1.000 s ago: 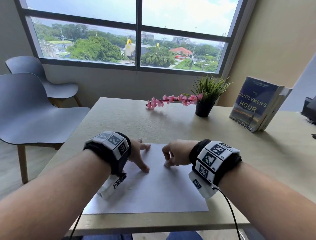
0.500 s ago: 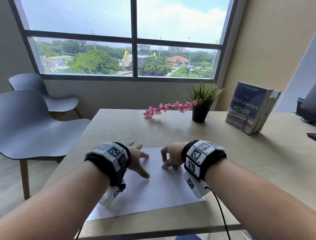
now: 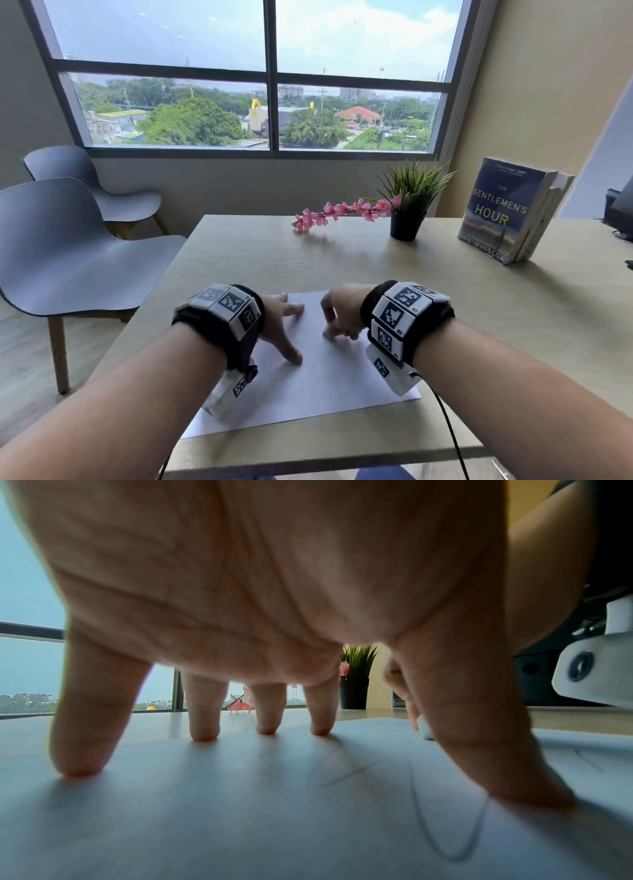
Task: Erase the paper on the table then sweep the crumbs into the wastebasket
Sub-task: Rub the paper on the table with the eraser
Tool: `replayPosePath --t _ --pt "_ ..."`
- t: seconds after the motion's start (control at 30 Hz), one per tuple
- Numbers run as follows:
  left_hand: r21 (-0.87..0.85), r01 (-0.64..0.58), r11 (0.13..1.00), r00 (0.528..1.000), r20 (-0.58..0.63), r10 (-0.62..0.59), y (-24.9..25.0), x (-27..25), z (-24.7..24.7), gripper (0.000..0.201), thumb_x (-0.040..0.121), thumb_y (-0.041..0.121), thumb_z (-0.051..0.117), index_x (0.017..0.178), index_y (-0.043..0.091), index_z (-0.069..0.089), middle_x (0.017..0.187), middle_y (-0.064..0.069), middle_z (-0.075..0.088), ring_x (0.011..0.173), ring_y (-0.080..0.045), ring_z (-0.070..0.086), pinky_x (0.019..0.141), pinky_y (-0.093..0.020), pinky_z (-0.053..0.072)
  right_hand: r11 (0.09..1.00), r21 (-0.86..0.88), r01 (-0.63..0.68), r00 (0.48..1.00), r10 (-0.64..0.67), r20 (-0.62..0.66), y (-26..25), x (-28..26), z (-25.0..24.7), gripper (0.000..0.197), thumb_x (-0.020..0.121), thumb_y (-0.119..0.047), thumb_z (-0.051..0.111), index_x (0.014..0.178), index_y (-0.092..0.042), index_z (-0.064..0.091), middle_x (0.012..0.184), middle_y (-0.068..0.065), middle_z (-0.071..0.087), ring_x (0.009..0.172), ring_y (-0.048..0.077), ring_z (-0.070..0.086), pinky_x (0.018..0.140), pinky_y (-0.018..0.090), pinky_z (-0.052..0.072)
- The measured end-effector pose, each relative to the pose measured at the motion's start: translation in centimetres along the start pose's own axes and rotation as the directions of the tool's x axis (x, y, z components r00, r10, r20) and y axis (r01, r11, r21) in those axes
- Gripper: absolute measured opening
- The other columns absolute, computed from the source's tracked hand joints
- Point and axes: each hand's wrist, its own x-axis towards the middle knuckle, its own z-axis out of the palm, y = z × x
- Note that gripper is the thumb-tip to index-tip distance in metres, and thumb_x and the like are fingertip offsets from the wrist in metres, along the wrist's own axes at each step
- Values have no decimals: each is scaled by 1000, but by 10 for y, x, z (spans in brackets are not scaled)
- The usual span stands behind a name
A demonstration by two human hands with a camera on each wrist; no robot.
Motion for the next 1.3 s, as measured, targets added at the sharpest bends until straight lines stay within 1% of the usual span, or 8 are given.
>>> replayPosePath --t 0.27,0.43,0.6,0.77,0.93,1.1,1.2,1.3 --pt "6 0 1000 1000 -2 0 -1 0 0 110 62 74 66 148 45 4 160 10 -5 148 -19 11 118 -43 19 990 120 72 996 -79 52 -3 -3 7 18 86 -36 68 89 -19 62 71 -2 68 64 12 63 61 21 46" --pt "-4 -2 1000 1000 0 2 0 -1 0 109 64 71 67 149 43 3 160 10 -6 148 -18 11 119 -41 19 997 57 46 998 -44 -43 2 1 4 13 90 -26 65 86 -17 56 57 -4 57 51 10 52 47 18 35" --pt "-2 -4 1000 1000 5 4 1 -2 0 110 64 71 67 149 43 2 160 9 -8 148 -17 8 119 -41 19 989 86 119 991 -124 54 -2 -4 9 16 87 -35 67 84 -20 61 74 0 68 64 13 62 64 22 47" --pt "-2 3 1000 1000 13 -2 0 -1 -1 111 61 73 67 148 45 3 160 11 -8 148 -19 11 117 -43 22 992 113 52 998 -48 -36 14 1 4 21 87 -27 69 75 -17 54 61 -3 59 51 10 55 52 16 42" --pt "3 2 1000 1000 13 -2 0 0 -1 112 62 72 67 148 45 2 160 11 -8 148 -18 11 118 -43 22 991 77 110 993 -113 31 8 -6 10 16 88 -33 67 88 -17 63 84 6 74 65 14 62 75 27 53" --pt "3 9 1000 1000 18 -9 0 1 0 112 61 74 67 148 46 2 160 12 -8 148 -19 11 118 -44 21 996 74 44 999 -43 -9 19 -2 3 16 88 -29 68 88 -16 59 68 -1 61 51 9 52 48 17 39" --pt "7 12 1000 1000 20 -12 -1 2 0 112 60 75 67 147 47 2 160 12 -8 148 -19 12 117 -45 21 998 32 50 998 -49 -24 16 -4 7 13 89 -28 66 88 -17 59 63 -5 58 51 7 50 48 18 37" --pt "-5 2 1000 1000 13 -1 -1 3 0 112 61 73 68 148 46 3 160 11 -8 148 -19 10 118 -44 20 995 36 96 995 -97 39 15 -10 8 18 87 -36 67 90 -18 64 77 -4 67 57 9 54 53 20 41"
